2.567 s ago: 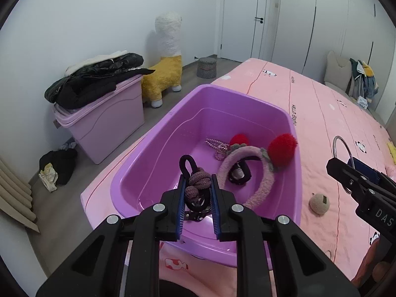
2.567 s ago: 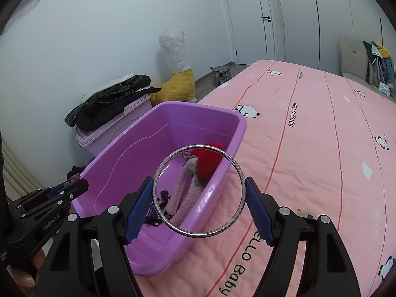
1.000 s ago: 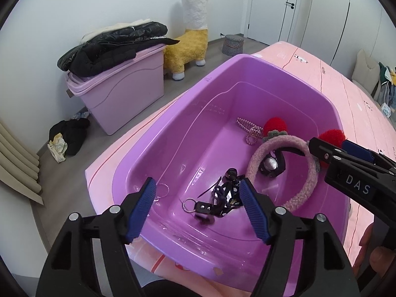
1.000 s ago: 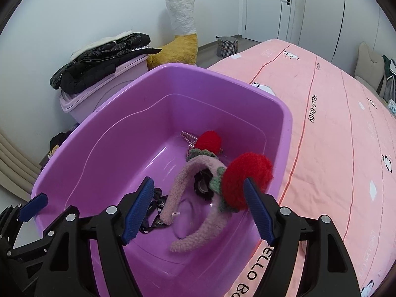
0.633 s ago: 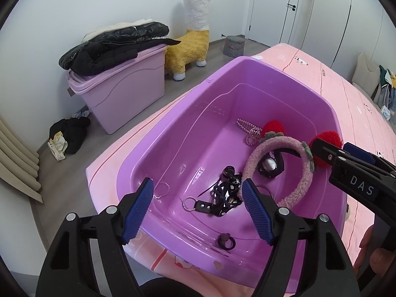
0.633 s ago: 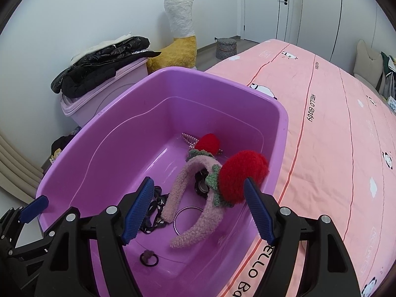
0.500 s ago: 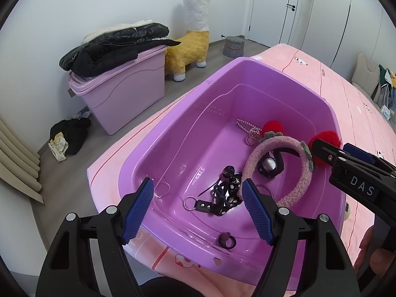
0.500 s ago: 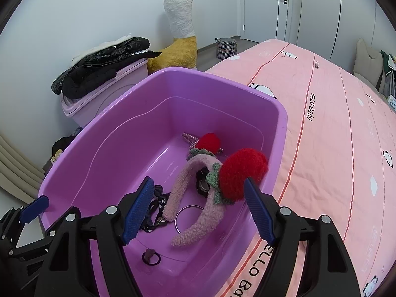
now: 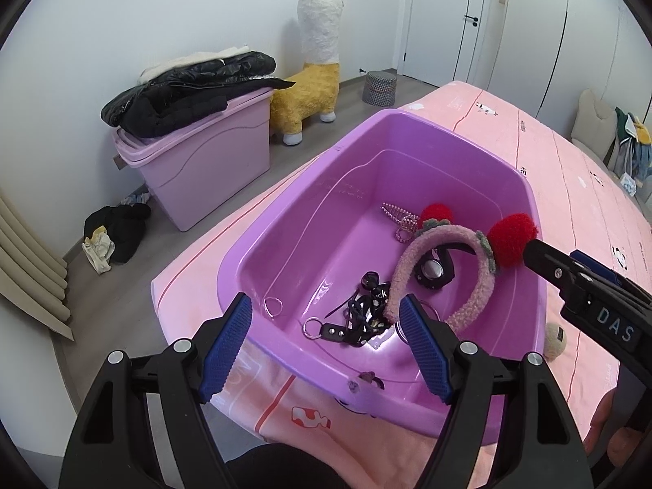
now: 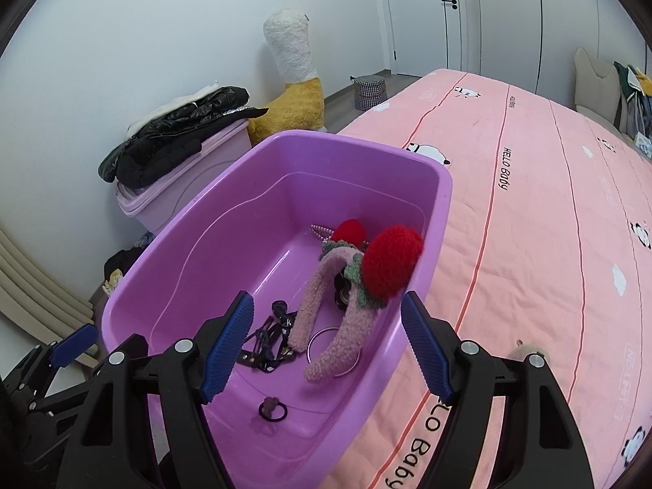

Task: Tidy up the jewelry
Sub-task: 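Move both open tools back over the bed toward the beige puff and bangle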

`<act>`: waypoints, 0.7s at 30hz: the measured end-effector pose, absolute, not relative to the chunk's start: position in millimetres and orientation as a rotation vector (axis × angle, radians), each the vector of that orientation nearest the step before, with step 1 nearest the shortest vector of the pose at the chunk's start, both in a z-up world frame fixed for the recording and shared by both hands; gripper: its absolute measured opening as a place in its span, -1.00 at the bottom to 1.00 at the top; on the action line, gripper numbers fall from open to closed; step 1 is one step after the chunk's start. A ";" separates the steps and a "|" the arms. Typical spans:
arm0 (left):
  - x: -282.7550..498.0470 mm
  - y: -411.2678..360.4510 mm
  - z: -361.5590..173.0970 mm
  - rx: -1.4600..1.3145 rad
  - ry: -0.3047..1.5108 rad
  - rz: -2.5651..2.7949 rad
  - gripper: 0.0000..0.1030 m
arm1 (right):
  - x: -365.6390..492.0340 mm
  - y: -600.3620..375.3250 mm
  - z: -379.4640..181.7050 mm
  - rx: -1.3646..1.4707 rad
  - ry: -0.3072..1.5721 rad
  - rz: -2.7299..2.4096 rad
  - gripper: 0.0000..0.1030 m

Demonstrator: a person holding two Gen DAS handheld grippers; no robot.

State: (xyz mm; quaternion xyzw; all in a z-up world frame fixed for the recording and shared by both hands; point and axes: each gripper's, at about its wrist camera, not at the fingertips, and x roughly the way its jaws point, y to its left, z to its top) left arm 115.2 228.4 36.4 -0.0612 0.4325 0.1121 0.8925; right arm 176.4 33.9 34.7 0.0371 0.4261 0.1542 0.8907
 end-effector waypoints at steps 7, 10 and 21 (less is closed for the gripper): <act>97.2 206.4 40.5 -0.109 0.897 0.187 0.43 | 137.1 -2.2 31.6 0.127 0.875 0.307 0.39; 87.9 190.6 42.7 -0.098 0.894 0.146 0.43 | 119.7 -26.7 29.8 0.138 0.869 0.277 0.39; 64.8 105.5 43.3 -0.020 0.895 -0.086 0.52 | 44.6 -149.3 -2.8 0.236 0.904 0.057 0.39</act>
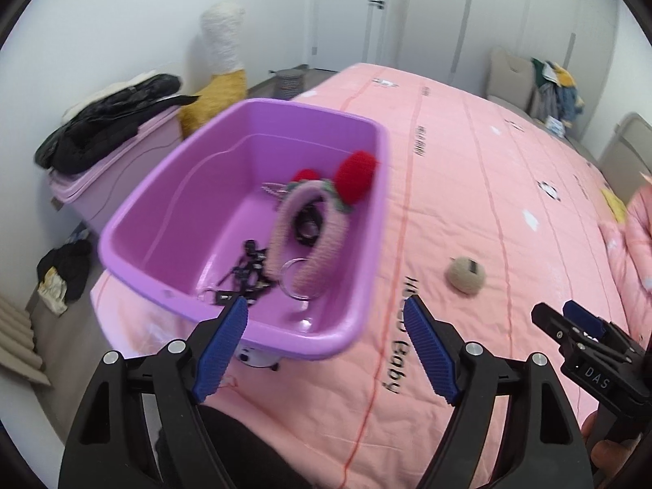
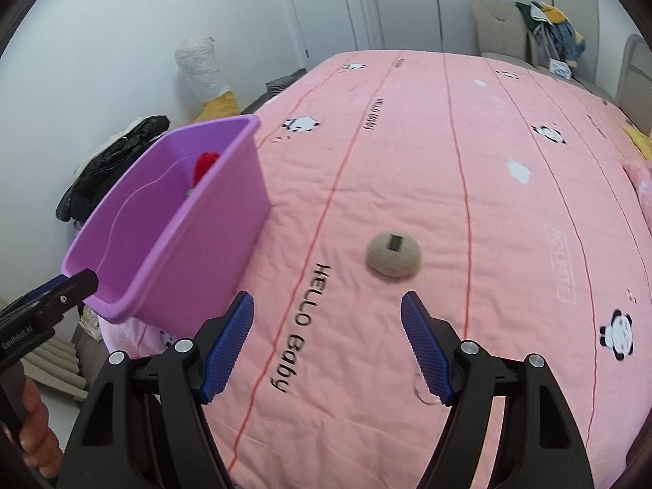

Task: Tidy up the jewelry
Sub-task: 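Move both open tools back over the bed toward the beige puff and bangle, then grasp the beige fuzzy puff with the left tool while the right tool grasps the thin silver bangle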

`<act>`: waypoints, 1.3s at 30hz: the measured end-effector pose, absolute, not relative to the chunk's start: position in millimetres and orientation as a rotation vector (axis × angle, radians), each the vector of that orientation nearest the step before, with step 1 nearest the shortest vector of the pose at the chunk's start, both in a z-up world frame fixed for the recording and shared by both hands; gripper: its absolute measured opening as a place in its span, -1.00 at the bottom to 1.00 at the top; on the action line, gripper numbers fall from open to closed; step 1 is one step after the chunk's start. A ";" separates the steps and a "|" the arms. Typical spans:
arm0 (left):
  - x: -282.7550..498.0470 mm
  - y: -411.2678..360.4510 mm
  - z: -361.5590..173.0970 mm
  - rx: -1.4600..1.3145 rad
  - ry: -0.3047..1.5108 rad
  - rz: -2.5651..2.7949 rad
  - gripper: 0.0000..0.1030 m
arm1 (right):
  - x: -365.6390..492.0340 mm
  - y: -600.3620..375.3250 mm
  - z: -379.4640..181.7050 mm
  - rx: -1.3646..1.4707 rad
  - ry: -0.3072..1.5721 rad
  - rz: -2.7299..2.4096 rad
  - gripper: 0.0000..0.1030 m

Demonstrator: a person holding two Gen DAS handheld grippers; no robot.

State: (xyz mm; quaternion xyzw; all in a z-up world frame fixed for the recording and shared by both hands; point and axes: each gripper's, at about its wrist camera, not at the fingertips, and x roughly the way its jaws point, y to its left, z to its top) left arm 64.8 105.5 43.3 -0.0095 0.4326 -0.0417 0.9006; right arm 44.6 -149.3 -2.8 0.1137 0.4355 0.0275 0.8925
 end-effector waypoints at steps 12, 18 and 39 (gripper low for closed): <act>65.5 -1.6 5.0 0.084 0.912 -0.320 0.81 | -29.8 -234.1 -64.9 0.374 0.959 -0.113 0.39; 83.9 -41.4 -35.5 0.158 0.941 -0.368 0.82 | -30.2 -237.8 -102.7 0.405 0.990 -0.114 0.39; 155.4 -83.2 -130.2 0.201 1.052 -0.325 0.82 | 33.5 -221.5 -200.9 0.330 1.121 -0.153 0.39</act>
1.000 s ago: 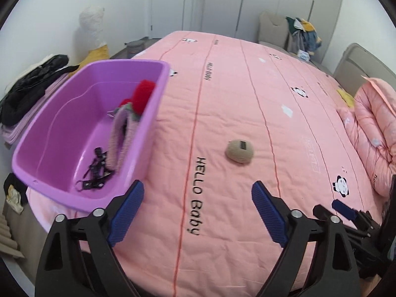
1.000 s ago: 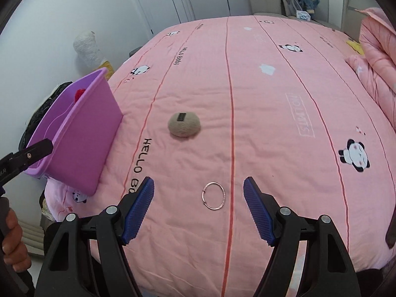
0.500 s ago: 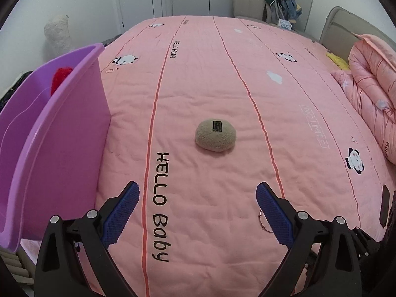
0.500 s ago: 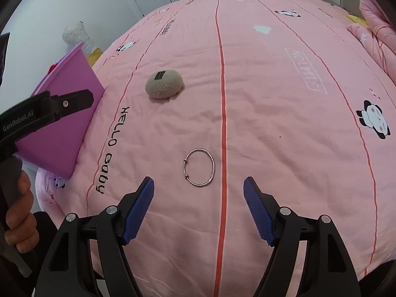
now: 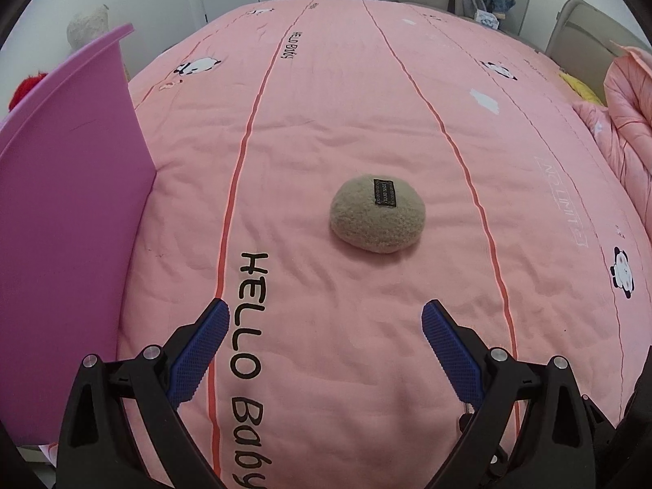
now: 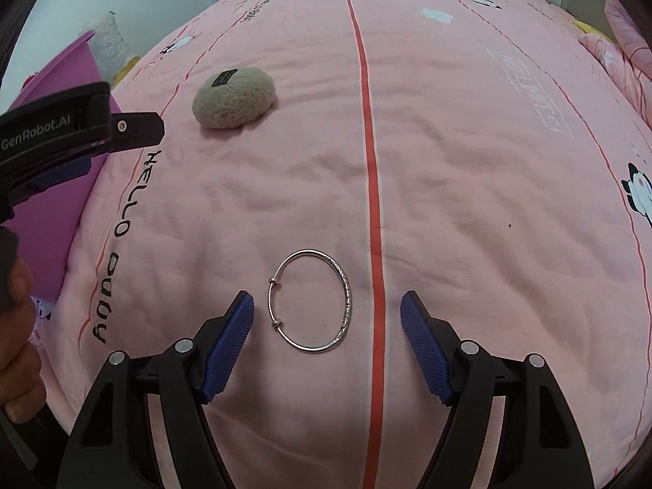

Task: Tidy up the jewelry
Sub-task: 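Grasp the beige fuzzy puff with the left tool while the right tool grasps the thin silver bangle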

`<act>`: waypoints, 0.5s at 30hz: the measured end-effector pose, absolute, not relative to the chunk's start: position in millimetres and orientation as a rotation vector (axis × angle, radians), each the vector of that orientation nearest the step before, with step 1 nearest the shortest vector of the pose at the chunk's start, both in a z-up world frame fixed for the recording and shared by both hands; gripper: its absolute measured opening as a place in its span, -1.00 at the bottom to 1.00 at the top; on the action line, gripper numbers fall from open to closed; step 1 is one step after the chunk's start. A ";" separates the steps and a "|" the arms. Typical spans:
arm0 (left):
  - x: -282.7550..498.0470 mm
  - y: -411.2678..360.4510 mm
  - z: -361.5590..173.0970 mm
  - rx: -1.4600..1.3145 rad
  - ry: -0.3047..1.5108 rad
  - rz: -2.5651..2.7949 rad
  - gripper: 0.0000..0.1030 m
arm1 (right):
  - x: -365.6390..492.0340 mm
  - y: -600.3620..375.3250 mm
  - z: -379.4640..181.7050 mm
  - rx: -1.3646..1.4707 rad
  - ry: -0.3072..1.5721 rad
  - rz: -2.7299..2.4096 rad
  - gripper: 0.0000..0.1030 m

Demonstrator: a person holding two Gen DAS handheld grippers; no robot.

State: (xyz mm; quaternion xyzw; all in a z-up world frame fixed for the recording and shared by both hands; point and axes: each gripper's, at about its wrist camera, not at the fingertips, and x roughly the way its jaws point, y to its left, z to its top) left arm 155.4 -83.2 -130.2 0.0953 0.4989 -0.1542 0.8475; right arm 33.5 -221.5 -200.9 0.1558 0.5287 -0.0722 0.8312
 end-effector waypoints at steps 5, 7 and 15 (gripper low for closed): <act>163.7 -91.2 -140.1 0.198 1.058 -0.329 0.82 | 36.1 -212.6 -209.0 0.248 1.112 -0.183 0.39; 167.3 -96.7 -143.6 0.204 1.056 -0.333 0.82 | 34.7 -211.5 -211.1 0.234 1.106 -0.185 0.39; 186.8 -120.2 -156.3 0.218 1.055 -0.330 0.82 | 32.6 -210.6 -213.3 0.218 1.094 -0.184 0.39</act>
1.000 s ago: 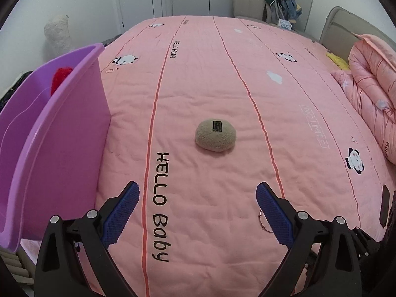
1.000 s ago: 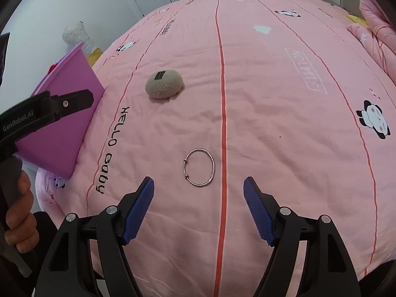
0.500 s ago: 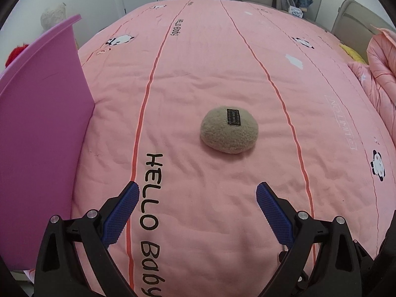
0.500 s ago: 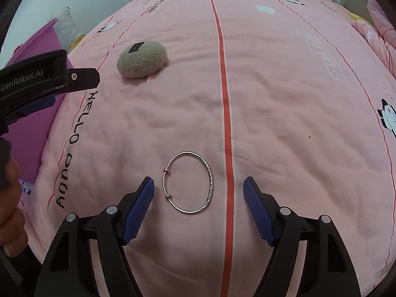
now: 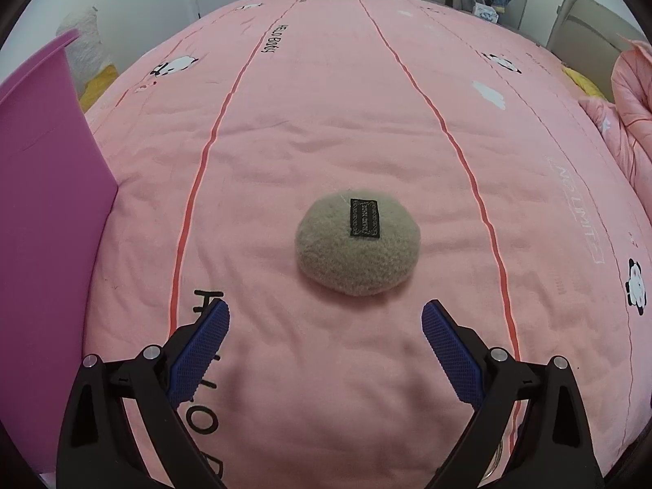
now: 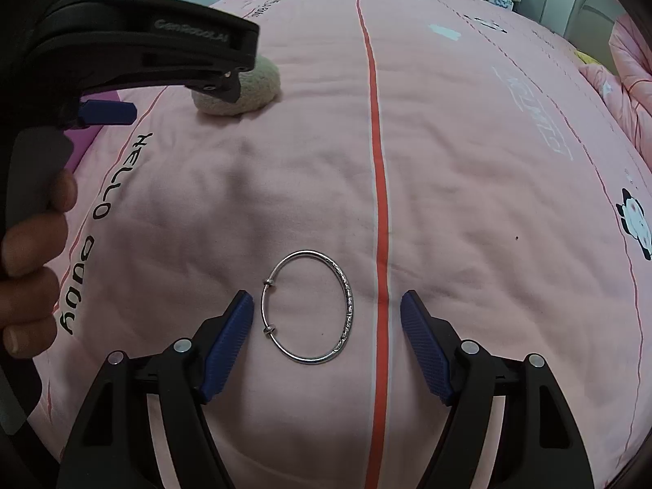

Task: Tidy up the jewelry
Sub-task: 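Grasp the beige fuzzy puff with the left tool while the right tool grasps the thin silver bangle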

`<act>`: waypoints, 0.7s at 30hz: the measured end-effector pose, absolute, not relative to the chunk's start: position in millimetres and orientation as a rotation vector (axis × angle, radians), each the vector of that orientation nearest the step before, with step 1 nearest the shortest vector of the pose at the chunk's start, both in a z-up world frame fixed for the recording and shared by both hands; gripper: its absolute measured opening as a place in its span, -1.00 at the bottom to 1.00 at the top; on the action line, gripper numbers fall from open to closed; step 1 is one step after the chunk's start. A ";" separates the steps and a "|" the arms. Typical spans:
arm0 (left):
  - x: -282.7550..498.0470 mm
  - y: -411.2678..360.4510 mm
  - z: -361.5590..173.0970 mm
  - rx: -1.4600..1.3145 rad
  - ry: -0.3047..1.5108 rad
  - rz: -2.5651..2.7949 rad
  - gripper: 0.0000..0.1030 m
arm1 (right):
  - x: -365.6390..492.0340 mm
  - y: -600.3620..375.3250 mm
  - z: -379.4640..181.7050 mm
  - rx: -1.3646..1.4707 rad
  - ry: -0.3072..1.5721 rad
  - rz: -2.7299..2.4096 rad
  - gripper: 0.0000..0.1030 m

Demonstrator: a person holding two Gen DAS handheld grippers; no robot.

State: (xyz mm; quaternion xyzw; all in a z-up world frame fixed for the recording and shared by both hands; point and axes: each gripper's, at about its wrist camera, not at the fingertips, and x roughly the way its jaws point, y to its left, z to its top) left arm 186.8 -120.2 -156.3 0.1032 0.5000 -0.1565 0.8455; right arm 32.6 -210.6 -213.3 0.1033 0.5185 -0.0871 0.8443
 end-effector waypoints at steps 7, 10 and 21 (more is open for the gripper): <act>210.8 -139.7 -168.9 0.229 1.055 -0.316 0.82 | 31.5 -201.9 -214.5 0.171 1.071 -0.203 0.39; 219.2 -145.6 -177.8 0.242 1.061 -0.310 0.82 | 30.6 -200.4 -214.5 0.158 1.063 -0.204 0.39; 226.6 -153.4 -199.8 0.254 1.078 -0.308 0.78 | 21.6 -184.1 -214.5 0.128 1.052 -0.201 0.38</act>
